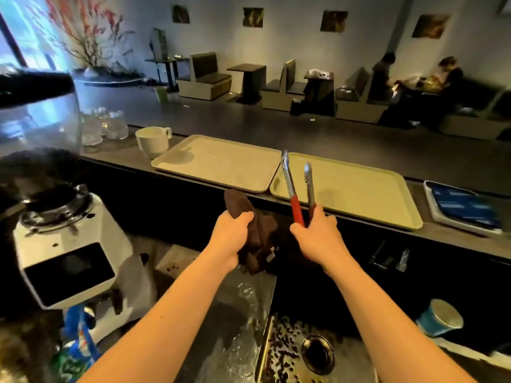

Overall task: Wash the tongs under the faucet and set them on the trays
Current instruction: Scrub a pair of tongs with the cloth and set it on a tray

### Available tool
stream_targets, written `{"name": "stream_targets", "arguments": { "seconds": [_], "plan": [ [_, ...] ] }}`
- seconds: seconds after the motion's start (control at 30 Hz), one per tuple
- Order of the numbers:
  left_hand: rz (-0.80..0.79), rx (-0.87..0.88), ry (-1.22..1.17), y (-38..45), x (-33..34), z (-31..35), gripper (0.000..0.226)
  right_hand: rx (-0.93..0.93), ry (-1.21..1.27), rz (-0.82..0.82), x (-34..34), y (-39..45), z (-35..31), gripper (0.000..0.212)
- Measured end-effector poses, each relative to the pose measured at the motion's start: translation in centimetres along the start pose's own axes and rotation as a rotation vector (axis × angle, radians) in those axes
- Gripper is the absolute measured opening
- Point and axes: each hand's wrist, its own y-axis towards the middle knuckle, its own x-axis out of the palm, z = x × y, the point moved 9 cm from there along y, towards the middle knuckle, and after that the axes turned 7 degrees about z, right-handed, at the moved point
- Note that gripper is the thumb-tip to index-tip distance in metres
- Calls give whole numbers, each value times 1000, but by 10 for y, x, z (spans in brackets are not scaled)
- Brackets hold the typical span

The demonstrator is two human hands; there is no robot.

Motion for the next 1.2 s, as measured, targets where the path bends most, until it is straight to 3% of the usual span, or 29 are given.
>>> {"name": "stream_targets", "arguments": {
  "seconds": [0.17,0.53,0.6,0.67,0.8,0.97,1.07,1.2],
  "plan": [
    [-38,-33,42,21,27,1,17,235,63,12,10,46,4,69],
    [-2,-15,49,50,16,6,16,299,119,43,31,74,-6,80],
    [4,-19,39,50,14,7,14,242,-27,64,22,71,-7,86],
    [11,-21,44,48,10,8,13,117,-179,204,3,66,-14,86],
    [22,-32,18,34,-8,4,23,-208,-129,412,-17,35,-51,57],
    [122,-12,-17,7,-63,-10,23,-413,176,125,28,-11,-88,2],
    [230,-1,-75,-19,-121,-24,13,-523,207,-34,71,-52,-109,17],
    [390,-29,-80,-64,-214,-52,22,-638,210,-267,140,-116,-135,9]
  ]
}}
